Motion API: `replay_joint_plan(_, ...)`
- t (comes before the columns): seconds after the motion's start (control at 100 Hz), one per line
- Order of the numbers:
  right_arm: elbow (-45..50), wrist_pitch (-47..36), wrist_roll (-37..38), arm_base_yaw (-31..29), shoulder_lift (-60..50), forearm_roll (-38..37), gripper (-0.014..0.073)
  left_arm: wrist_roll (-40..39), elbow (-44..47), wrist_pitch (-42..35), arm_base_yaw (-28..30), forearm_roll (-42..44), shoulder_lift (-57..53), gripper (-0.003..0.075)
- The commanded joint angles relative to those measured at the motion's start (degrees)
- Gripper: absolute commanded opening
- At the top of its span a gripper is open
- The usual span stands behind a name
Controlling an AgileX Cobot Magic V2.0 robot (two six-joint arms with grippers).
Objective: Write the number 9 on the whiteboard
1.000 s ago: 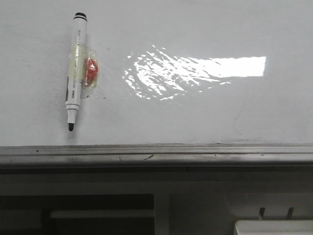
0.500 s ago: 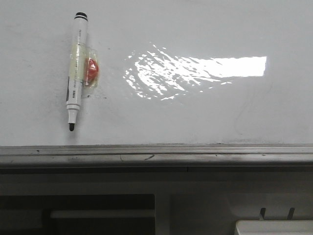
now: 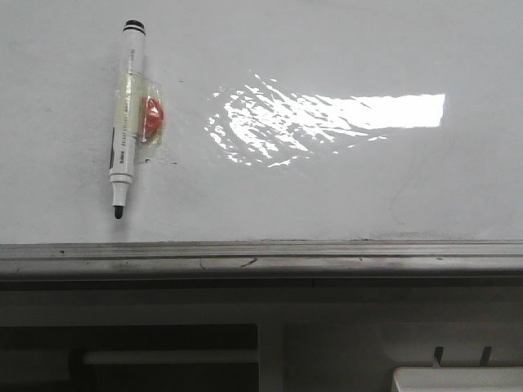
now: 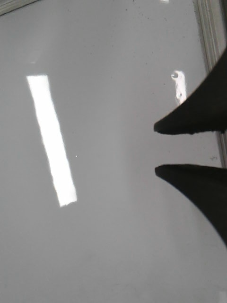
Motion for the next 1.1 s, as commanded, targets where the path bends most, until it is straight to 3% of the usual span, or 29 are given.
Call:
replay_joint_plan(0.0, -4.8, -2.5, -0.4, -0.5, 4.1, 0.3, 0.0108, -0.7, -4.7, 0.6, -0.5, -0.2, 3.0, -0.0020)
replay_joint_plan(0.23, -12.5, 3.6, -0.4, -0.5, 11.7, 0.8, 0.0038, -0.5, -9.0, 5.3, -0.6, 0.5, 6.4, -0.0020)
replay_joint_plan(0.5, -13.5, 5.1, -0.4, -0.5, 12.8, 3.4, -0.0046, -0.4, -9.3, 6.4, -3.0, -1.1, 6.6, -0.0020)
replay_joint_plan(0.62, -13.4, 5.4, -0.4, -0.5, 12.8, 3.4, -0.0052, 0.9, -9.3, 6.9, -9.5, -2.3, 7.7, -0.0020)
replay_joint_plan(0.82, -13.3, 5.5, -0.4, -0.5, 12.8, 3.4, -0.0052, 7.2, -9.3, 4.0, -25.4, -2.6, 15.6, -0.0020)
replay_joint_plan(1.089, -13.3, 5.5, -0.4, -0.5, 12.8, 3.4, -0.0052, 7.2, -8.8, -11.5, -43.4, -5.0, 29.8, -0.0019)
